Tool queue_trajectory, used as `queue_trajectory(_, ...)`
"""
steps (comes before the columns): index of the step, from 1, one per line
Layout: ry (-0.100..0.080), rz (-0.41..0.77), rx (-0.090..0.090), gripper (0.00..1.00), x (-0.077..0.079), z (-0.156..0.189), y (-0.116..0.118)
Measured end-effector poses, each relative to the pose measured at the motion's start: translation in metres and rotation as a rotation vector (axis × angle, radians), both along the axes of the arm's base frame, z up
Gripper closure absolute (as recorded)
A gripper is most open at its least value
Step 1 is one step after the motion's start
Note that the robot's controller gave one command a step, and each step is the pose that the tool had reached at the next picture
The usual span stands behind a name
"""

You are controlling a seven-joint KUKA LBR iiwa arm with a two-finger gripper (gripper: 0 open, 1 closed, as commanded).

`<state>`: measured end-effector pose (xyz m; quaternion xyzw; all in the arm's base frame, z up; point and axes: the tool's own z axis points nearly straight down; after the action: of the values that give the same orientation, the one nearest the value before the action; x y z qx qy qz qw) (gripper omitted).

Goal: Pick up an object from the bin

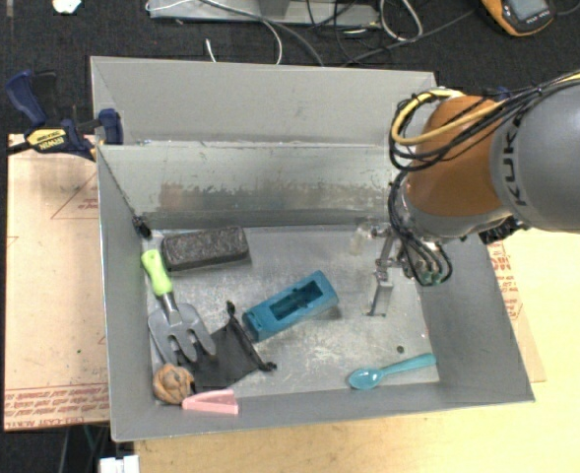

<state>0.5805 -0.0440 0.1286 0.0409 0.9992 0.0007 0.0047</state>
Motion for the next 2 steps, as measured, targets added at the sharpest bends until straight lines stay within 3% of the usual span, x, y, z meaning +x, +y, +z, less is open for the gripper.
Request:
queue_trajectory(1,0.002,0.001,-0.001,0.0,-0.028,-0.047,-0.012)
queue_trajectory(2,-0.006,-0.144,0.002,0.0,0.007,-0.05,0.057)
